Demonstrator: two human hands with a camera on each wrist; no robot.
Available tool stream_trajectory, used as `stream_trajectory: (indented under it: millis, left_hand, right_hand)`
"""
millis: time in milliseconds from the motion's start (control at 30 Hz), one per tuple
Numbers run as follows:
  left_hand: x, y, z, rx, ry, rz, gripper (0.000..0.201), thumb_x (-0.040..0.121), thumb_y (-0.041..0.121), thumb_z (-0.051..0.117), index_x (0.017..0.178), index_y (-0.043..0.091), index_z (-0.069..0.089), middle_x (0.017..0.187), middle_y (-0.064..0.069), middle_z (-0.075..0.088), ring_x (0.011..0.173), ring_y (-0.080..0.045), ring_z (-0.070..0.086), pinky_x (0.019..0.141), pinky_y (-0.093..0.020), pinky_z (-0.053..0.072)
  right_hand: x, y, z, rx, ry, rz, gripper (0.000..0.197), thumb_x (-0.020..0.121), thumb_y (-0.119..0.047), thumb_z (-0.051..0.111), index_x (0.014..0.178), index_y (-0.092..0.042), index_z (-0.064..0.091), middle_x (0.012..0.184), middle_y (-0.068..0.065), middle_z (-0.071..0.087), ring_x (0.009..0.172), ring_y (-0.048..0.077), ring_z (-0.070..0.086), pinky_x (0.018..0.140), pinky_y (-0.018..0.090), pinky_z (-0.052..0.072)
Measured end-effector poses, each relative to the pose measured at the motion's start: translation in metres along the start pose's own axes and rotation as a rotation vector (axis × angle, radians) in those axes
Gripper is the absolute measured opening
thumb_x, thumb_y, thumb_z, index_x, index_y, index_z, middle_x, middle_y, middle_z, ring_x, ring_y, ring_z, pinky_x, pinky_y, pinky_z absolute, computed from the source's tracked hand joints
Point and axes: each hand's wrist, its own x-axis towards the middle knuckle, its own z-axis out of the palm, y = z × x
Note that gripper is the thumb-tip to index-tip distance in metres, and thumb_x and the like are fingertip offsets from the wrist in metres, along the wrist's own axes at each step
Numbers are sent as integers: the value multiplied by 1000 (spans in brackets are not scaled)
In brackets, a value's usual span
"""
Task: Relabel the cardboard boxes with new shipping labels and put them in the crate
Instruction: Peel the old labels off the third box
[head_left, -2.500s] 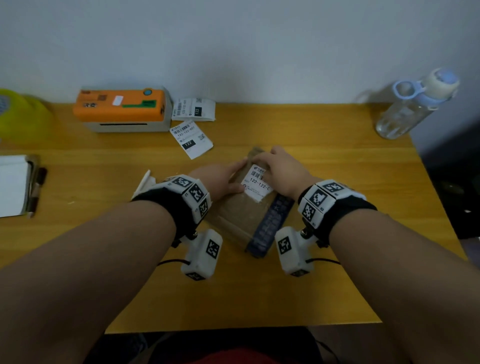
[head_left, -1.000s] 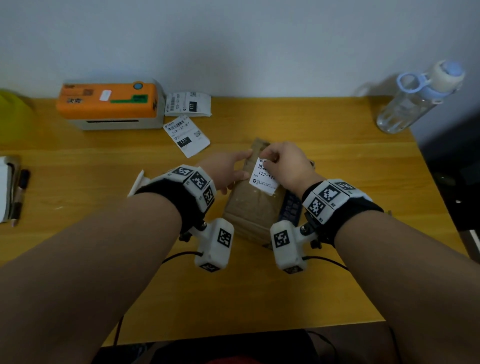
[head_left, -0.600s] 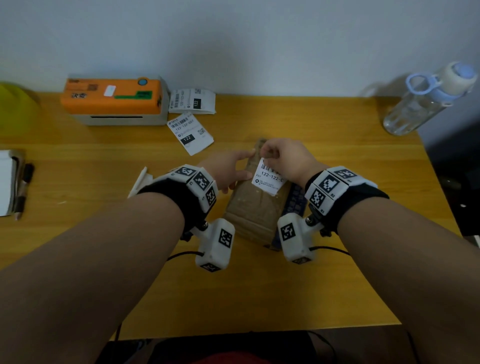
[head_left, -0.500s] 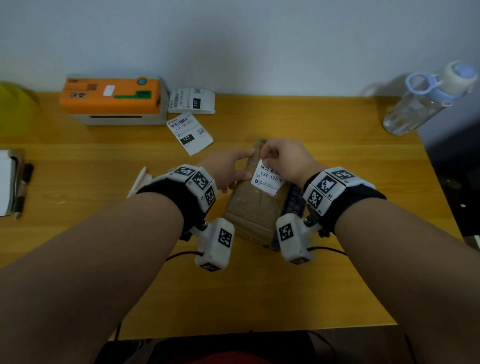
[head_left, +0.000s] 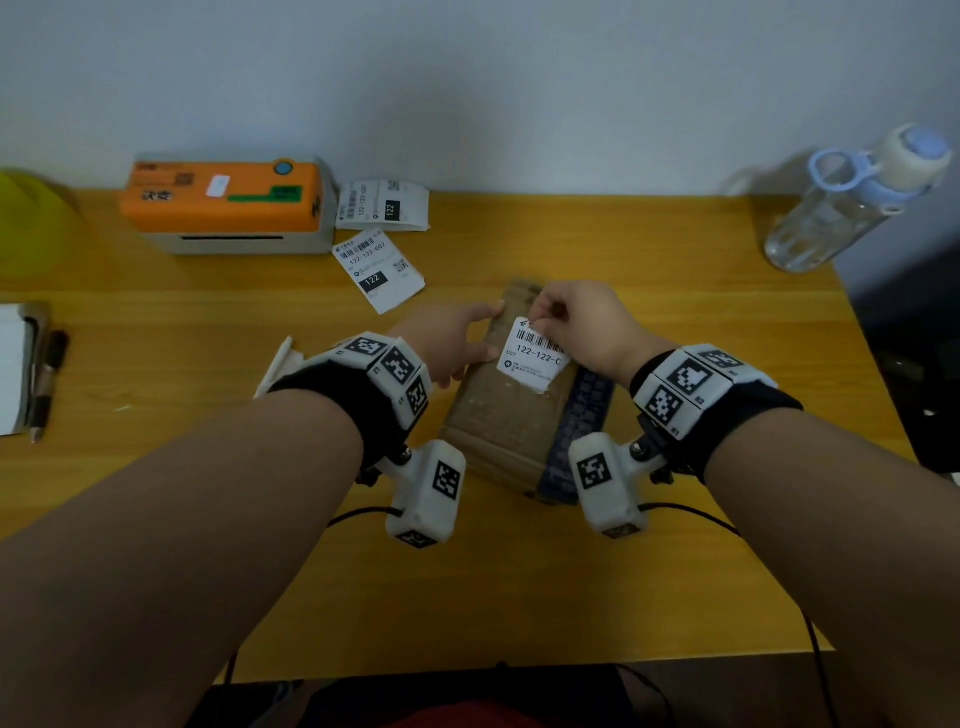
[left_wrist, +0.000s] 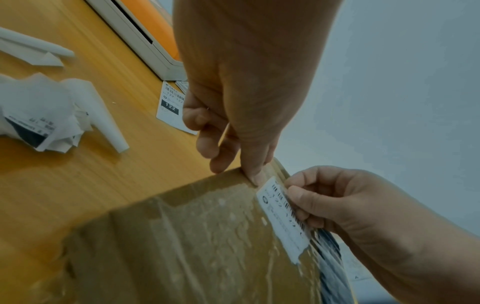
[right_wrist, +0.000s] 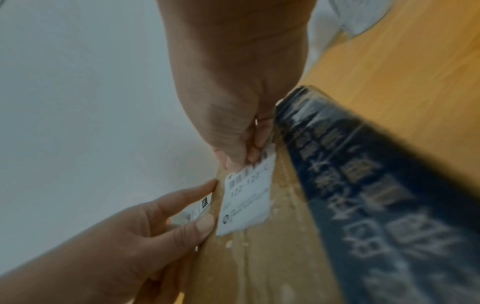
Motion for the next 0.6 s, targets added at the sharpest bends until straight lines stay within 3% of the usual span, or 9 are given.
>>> stream_trajectory:
  millis: [133, 267, 367, 600]
  left_hand:
    - [-1, 1, -2, 23, -2, 9, 60, 93, 37, 54, 146, 36, 25, 72, -2, 63, 57, -16, 59, 64, -32, 53]
    - [-1, 2, -3, 40, -7, 8, 61, 93, 36, 54, 146, 36, 24, 72, -3, 63, 59, -17, 61, 64, -32, 53]
    - [-2, 4, -4, 64, -8, 14, 60, 93, 36, 53, 146, 34, 25, 72, -2, 63, 59, -17, 60, 64, -32, 53]
    - [-4, 7, -5, 63, 5, 19, 59, 94, 33, 53, 146, 31, 26, 68, 6, 53, 53, -8, 53, 49, -21, 41]
  right_hand:
    - [-1, -3, -2, -67, 49, -69, 22, 92, -14, 57, 112, -10, 66, 99, 6, 65, 91, 20, 59, 75, 26, 42]
    - [4, -12, 3, -230, 12, -153, 13, 90, -15, 57, 98, -12, 68, 97, 5, 61, 89, 21, 55, 74, 31, 41]
    - [9, -14, 4, -226, -7, -97, 9, 90, -13, 57, 93, -9, 65, 89, 2, 58, 82, 18, 53, 69, 29, 38]
    - [20, -13, 9, -361, -103, -74, 8, 96, -18, 49, 88, -16, 49, 92, 3, 50, 80, 20, 47, 68, 32, 34]
